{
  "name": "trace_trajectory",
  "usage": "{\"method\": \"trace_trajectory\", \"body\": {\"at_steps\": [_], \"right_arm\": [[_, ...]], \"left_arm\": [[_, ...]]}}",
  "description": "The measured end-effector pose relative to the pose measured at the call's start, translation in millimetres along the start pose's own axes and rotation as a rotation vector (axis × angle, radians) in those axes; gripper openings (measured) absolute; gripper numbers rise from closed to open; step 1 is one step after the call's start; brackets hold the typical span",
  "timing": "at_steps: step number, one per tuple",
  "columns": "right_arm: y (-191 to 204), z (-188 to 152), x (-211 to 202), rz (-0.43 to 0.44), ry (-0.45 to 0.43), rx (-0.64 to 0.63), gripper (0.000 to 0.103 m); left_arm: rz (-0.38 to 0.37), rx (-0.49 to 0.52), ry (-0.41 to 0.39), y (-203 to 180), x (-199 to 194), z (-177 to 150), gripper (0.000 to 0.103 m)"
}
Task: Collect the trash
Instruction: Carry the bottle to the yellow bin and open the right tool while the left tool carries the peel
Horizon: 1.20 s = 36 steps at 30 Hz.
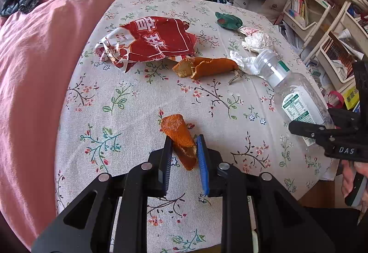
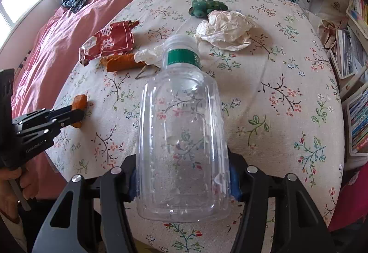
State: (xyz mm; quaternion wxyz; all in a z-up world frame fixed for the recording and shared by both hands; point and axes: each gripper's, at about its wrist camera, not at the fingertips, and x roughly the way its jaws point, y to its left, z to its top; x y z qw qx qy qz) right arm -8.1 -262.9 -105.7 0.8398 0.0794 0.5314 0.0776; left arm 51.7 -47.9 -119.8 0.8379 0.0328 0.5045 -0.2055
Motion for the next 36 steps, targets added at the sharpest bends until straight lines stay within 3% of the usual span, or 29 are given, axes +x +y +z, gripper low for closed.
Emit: {"method": "trace_trajectory", "body": {"at_steps": [7,12,21,31,36], "right_arm": [[-22.9,-2.7,-26.9,0.231,-0.082,0.196,0.055],[-18.0,-22.9,-52.6,0.362,-0.144,0.240,0.055],[26.1,-74.8,-74.2,0.444,-0.165,0.165,0.055],[57.1,-141.3,-65.8,0.496,-0.069,0.145,0.055],[81.7,-162.1,-52.7,0.476,0.010,0.077,0.055]], "left_arm": [[-0.060,0.002,-0.114,-5.0,-34.8,-0.1,0.020],[-0.047,0.019,-0.170,-13.2,-58.0,-7.5,0.020],[-0.003,0.029,-0.261,-25.5,-99.8,-39.3,0.020],[0.012,-0.002,-0.315,-23.7,-128.7,-69.9,0.020],[0.012,0.001,-0.317,-25.1,-134.5,-81.4,0.020]]}}
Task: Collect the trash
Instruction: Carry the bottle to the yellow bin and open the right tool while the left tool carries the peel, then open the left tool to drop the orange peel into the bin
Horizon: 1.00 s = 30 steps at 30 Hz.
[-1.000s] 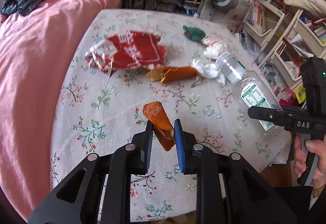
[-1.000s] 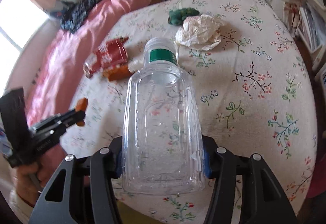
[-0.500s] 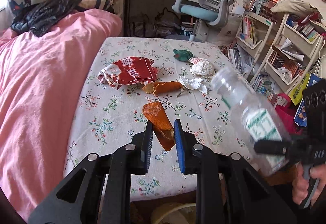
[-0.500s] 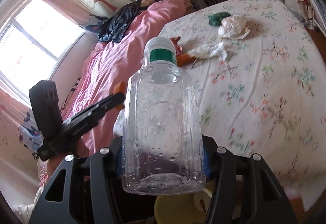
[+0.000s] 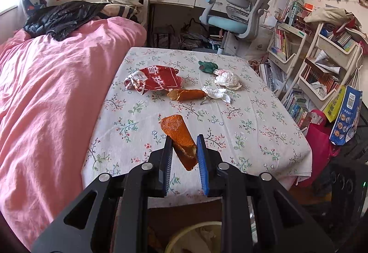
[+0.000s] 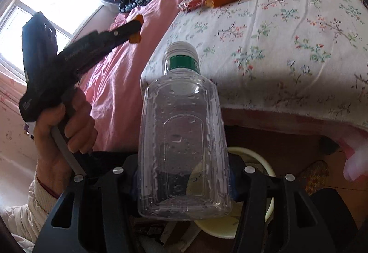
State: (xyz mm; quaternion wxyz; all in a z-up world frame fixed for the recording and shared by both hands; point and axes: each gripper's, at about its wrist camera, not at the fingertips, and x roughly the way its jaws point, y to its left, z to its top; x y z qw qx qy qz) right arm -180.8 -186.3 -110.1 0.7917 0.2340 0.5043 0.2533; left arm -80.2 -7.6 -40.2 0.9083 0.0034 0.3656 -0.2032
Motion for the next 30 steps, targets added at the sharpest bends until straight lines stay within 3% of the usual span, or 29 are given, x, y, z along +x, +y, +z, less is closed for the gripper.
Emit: {"method": "trace_trajectory", "body": {"at_steps": [9,14,21,30], "right_arm": [[18.3,-42.5,55.2,-0.171,0.201,-0.135,0.055],[1.4,-55.7,68.5,-0.275,0.272,-0.130,0.059],[-8.4,-43.3,43.5,-0.320,0.119,-0.079,0.067],[-3.6,-22.8,-8.4,-0.539,-0.214,-0.132,0.080]], "left_arm": [[-0.007,0.006,0.003,-8.1,-19.5,-24.1,0.020],[-0.005,0.016,0.032,-12.5,-23.8,-41.9,0.020],[-0.008,0.031,0.073,-19.0,-23.9,-59.0,0.020],[-0.012,0.106,0.186,-42.6,-13.0,-92.0,0.020]]}}
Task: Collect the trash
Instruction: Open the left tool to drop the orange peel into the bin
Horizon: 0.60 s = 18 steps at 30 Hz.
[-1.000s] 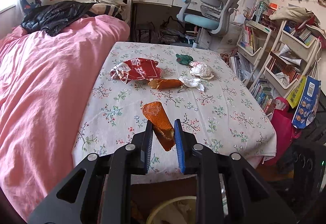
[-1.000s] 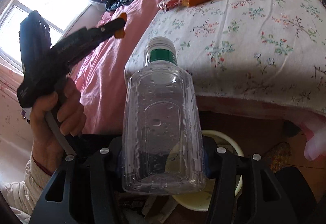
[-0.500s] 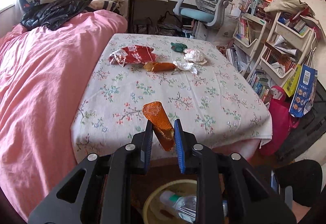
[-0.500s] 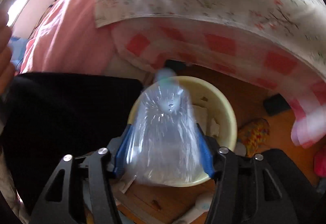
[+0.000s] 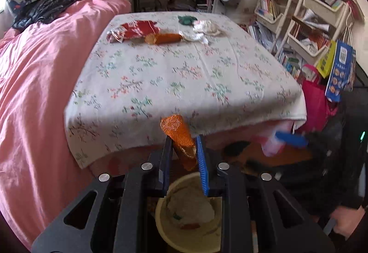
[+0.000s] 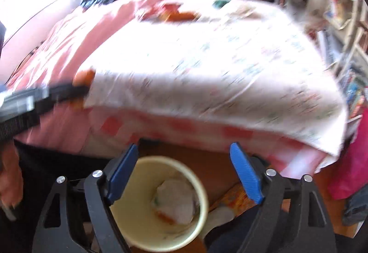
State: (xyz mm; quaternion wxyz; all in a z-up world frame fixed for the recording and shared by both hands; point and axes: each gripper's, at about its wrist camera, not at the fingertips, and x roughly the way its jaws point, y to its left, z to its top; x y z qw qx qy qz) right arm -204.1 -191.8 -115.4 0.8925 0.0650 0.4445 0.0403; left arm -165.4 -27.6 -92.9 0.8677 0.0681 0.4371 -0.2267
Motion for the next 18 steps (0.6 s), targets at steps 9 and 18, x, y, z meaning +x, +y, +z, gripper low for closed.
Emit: {"method": "trace_trajectory", "body": {"at_steps": [9,18], "right_arm": [[-39.9,6.9,-10.5,-0.050,-0.093,0.185,0.084],[-43.0,2.8,-14.8,-0.039,-0.093,0.212,0.086]], "left_arm": [[-0.037,0.128,0.176,-33.5,24.3,-31.7,0.020],[0.012,0.192,0.195,-47.4,27.0,-37.4,0.052]]}}
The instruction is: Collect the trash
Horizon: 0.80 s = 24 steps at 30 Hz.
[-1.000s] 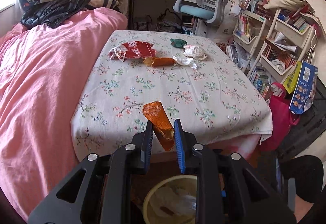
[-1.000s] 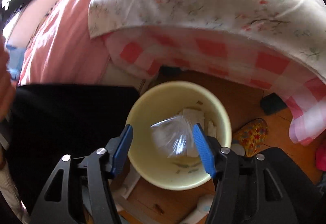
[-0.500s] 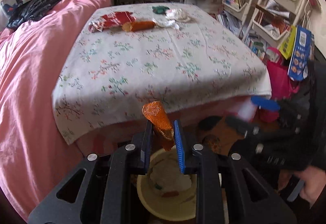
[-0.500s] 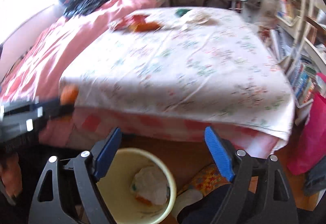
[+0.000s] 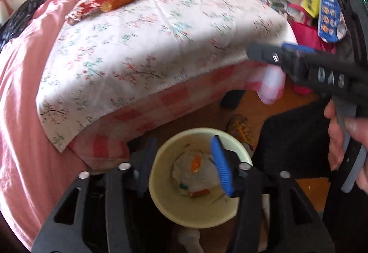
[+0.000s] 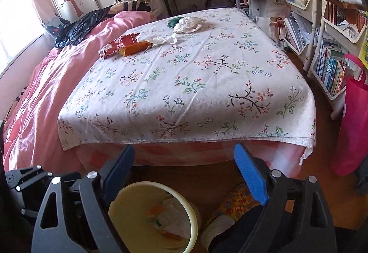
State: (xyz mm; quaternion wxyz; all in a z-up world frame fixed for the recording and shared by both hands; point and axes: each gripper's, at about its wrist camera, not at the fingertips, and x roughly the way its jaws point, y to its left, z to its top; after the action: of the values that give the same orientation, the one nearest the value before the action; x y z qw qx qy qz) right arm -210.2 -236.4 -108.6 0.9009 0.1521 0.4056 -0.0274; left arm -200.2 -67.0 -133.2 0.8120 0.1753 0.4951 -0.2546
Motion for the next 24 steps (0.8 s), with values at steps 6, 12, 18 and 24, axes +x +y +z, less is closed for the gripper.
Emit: {"method": "trace_trajectory", "body": {"at_steps": [6,12,18,24], "right_arm": [[0.5,0.0,0.5,0.004,-0.004,-0.004,0.086],[2.1,-0.8,0.3,0.009,-0.002,-0.012,0.086],[3.2,-1.5,0.2,0.014,0.001,-0.019,0.087],[5.3,-1.7,-0.6,0.020,-0.002,-0.027,0.087]], "left_arm": [[0.054,-0.139,-0.091,27.4,-13.5,6.8,0.063],[0.079,-0.263,-0.162,53.0,-25.3,10.4,0.071],[0.087,-0.321,-0.207,66.3,-33.1,11.4,0.075],[0.092,-0.323,-0.220,66.0,-35.3,12.3,0.077]]}}
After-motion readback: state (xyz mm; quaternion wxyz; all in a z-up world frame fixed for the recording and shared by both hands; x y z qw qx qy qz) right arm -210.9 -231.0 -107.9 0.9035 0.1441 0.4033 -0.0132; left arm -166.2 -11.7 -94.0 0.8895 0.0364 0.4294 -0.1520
